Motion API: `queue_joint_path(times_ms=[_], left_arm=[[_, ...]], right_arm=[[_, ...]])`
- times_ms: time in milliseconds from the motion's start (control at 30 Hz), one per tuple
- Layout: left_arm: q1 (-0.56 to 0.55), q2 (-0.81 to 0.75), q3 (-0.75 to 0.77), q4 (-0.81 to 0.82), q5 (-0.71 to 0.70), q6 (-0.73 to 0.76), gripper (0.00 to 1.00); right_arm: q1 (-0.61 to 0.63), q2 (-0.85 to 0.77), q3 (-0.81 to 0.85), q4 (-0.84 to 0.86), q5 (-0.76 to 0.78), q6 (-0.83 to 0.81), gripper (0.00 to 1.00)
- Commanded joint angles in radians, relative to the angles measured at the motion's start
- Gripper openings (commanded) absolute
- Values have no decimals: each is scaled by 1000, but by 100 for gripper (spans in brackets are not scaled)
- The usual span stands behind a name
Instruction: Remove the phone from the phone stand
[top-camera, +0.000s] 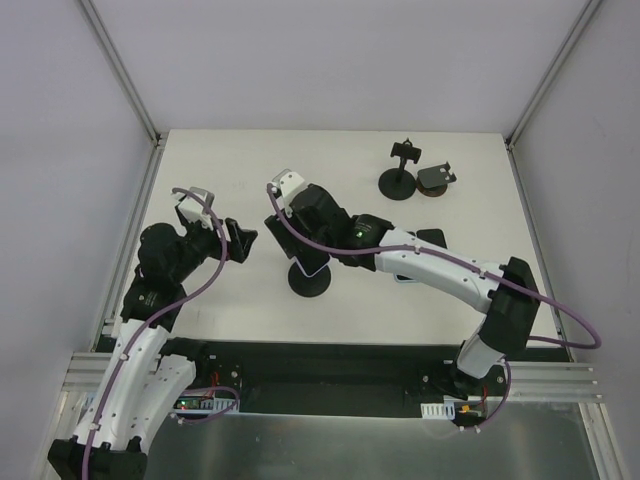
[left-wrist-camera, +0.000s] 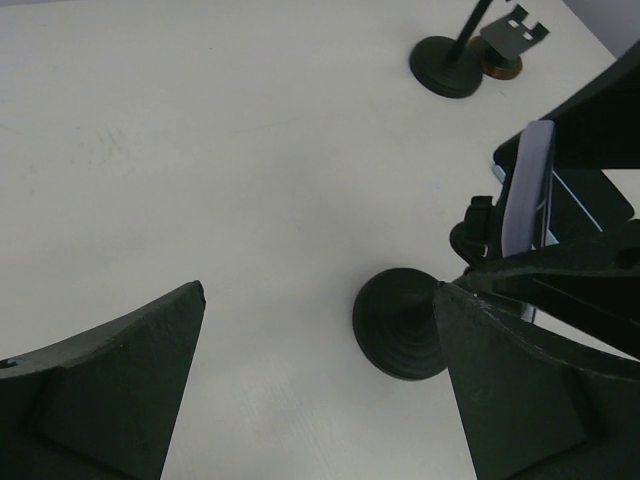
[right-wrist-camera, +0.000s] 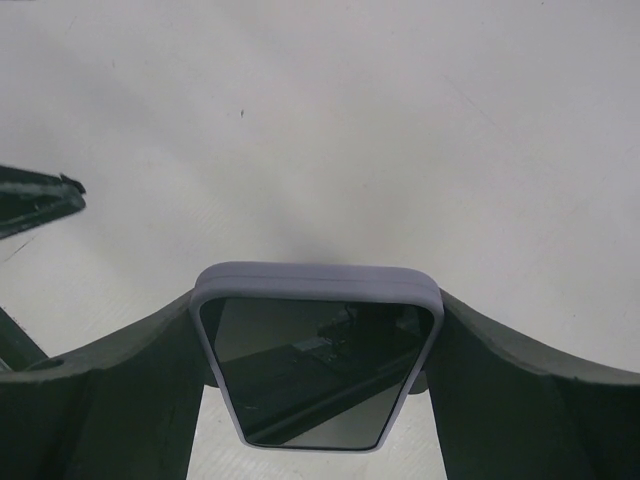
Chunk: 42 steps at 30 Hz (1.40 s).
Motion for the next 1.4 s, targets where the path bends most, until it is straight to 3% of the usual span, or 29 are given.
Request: queue_joint_path(times_ms=[0, 133, 400, 667, 933, 1367], left_arm=[[8, 39, -17, 104, 230, 22, 97], [7, 102, -25, 154, 354, 3, 96], [-21, 193, -44, 220, 477, -30, 89], [-205, 231, -50, 242, 344, -52, 87], [-234, 230, -204, 535, 250, -248, 81], [-265, 248, -215, 667, 288, -326, 75]], right_arm=[[-7, -80, -13, -19, 21, -17, 21], [-13, -103, -19, -18, 1, -2, 7], [-62, -147, -54, -10, -99, 72, 1], [-87, -177, -90, 13, -167, 116, 1], [-87, -197, -123, 36, -199, 138, 1], [-88, -194, -145, 53, -220, 153, 1]])
